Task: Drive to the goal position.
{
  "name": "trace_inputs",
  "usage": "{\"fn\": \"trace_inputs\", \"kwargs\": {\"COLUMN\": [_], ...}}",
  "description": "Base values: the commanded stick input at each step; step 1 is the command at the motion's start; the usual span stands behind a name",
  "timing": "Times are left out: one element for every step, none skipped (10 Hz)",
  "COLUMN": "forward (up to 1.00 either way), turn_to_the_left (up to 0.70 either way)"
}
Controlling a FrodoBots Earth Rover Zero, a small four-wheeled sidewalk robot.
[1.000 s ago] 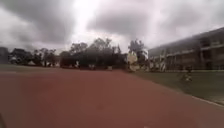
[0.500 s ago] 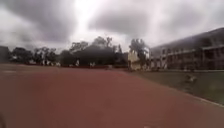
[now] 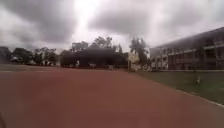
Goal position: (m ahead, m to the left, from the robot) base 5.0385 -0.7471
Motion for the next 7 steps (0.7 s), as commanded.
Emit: {"fn": "trace_inputs", "kwargs": {"forward": [0.7, 0.7, 0.7, 0.7, 0.7, 0.7, 0.7], "turn_to_the_left": [0.0, 0.0, 0.0, 0.0, 0.0, 0.0, 0.0]}}
